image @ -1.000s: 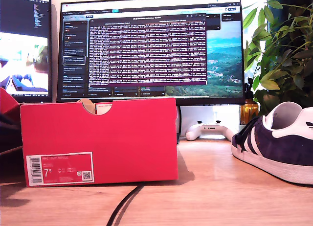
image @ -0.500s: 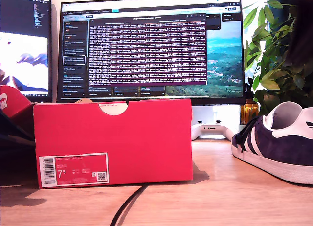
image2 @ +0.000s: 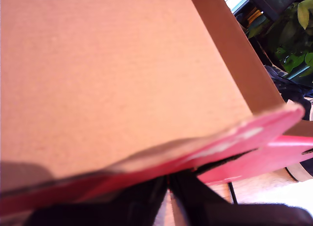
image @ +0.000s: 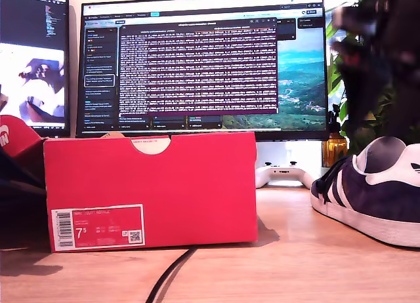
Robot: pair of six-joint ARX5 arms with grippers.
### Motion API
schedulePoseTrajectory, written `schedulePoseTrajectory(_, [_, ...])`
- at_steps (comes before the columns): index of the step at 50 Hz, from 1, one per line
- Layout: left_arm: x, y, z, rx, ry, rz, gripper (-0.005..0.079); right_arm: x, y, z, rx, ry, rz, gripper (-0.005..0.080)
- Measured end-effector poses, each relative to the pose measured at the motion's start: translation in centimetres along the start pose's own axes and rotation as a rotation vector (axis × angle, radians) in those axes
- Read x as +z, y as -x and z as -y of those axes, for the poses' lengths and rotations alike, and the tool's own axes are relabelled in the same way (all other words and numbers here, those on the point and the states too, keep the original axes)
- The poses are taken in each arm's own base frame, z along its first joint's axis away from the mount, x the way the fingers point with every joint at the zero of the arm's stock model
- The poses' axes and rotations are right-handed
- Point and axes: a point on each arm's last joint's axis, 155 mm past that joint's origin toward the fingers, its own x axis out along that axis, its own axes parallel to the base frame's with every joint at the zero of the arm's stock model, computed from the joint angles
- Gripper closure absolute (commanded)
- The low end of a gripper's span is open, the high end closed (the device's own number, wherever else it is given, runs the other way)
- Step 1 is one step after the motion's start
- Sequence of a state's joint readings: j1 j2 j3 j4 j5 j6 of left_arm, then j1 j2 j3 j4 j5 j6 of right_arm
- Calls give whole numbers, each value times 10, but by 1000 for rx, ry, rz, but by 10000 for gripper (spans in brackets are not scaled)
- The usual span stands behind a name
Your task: Pack the blue shoes by picking the first shoe and placing it inside the red shoebox, left side, then picking and rotating the second shoe and placing it in the shoebox
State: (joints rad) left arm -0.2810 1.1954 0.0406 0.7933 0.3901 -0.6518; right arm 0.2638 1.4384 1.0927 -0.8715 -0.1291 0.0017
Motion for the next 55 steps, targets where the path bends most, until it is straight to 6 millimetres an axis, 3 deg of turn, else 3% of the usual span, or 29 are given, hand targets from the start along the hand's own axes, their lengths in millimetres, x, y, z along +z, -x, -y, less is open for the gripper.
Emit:
schedulePoseTrajectory(7, [0,0,0,2,0,2,764,-23,-19,9,-35,-35,-131,221])
schedulePoseTrajectory(22, [2,0,-2,12,0,10,764,-20,-33,6,-31,-27,-140,225])
schedulePoseTrajectory(31, [2,0,-2,13,0,11,764,-19,-48,6,-29,-23,-159,269])
schedulePoseTrajectory(35, [2,0,-2,13,0,11,764,-20,-54,5,-28,-17,-177,329])
schedulePoseTrajectory(37, [2,0,-2,13,0,11,764,-20,-56,5,-28,-17,-184,404])
schedulePoseTrajectory(40, [2,0,-2,13,0,11,764,-21,-61,5,-28,-17,-195,592])
schedulePoseTrajectory(42, [2,0,-2,13,0,11,764,-21,-63,5,-28,-17,-197,762])
schedulePoseTrajectory(55, [3,0,-3,18,0,15,764,-12,-69,-6,-20,20,-162,765])
